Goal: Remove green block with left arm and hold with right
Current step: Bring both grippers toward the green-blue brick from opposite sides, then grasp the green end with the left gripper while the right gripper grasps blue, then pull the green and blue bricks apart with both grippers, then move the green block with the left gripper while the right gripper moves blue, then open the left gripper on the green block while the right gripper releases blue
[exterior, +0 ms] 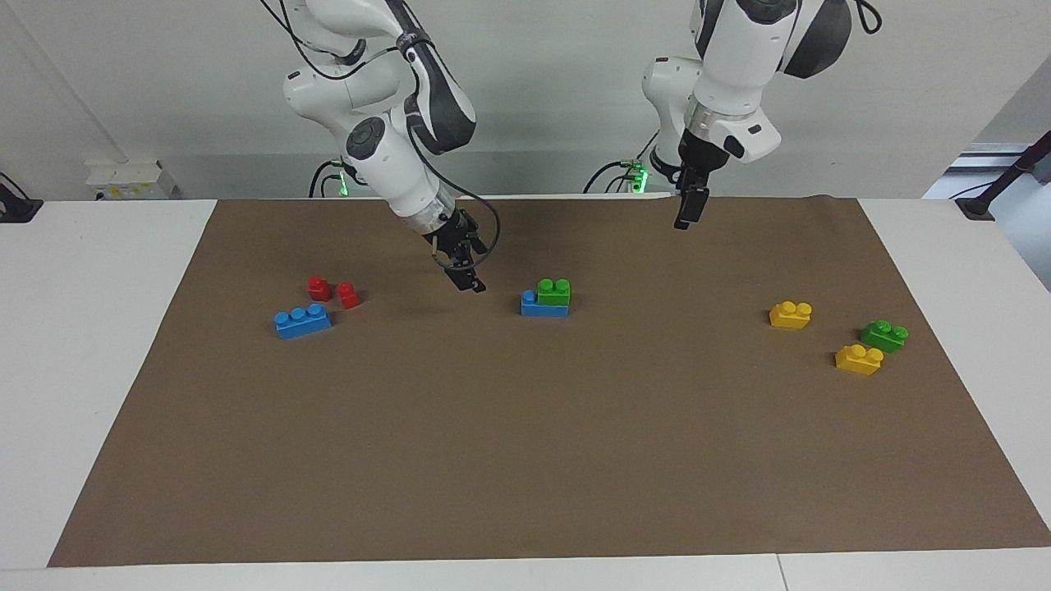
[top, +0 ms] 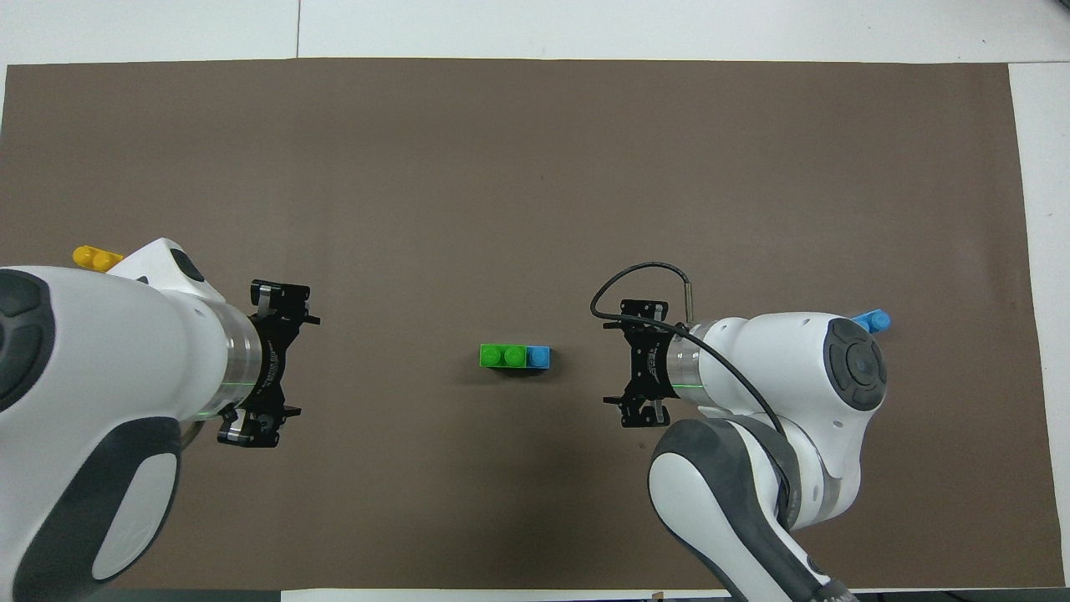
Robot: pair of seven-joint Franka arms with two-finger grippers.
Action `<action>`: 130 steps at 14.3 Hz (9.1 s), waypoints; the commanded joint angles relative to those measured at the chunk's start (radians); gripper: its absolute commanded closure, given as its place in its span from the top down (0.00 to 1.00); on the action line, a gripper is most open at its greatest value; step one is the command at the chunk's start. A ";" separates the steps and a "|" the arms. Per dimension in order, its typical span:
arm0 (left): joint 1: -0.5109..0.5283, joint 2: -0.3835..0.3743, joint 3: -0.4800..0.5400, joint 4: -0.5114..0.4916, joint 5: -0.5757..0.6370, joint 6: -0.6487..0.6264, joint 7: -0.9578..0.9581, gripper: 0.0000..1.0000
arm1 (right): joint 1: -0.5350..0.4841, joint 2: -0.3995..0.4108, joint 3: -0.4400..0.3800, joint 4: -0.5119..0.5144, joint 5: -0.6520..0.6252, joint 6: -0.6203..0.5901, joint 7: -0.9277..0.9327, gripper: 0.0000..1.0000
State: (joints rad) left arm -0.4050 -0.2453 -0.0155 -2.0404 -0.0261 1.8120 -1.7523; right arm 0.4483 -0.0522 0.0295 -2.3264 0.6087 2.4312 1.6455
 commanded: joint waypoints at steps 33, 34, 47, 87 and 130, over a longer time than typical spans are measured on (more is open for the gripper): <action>-0.316 0.373 0.019 -0.052 -0.017 0.438 -0.625 1.00 | 0.162 0.293 -0.002 0.117 0.177 0.236 -0.087 1.00; -0.324 0.388 0.019 -0.052 -0.015 0.444 -0.631 1.00 | 0.164 0.299 -0.002 0.119 0.178 0.246 -0.087 1.00; -0.333 0.412 0.025 -0.026 -0.009 0.397 -0.621 1.00 | 0.167 0.304 -0.002 0.113 0.203 0.264 -0.089 0.43; 0.291 0.127 0.034 -0.035 -0.055 0.190 0.472 0.00 | -0.371 0.264 -0.013 0.308 0.008 -0.283 -0.541 0.00; 0.428 0.476 0.032 0.068 -0.046 0.526 1.022 1.00 | -0.586 0.226 -0.014 0.412 -0.164 -0.512 -0.639 1.00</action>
State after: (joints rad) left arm 0.0288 0.2882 0.0103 -1.9804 -0.0650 2.4049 -0.7548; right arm -0.1364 0.2107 0.0107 -1.9545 0.5000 1.9897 0.9781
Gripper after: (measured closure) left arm 0.000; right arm 0.062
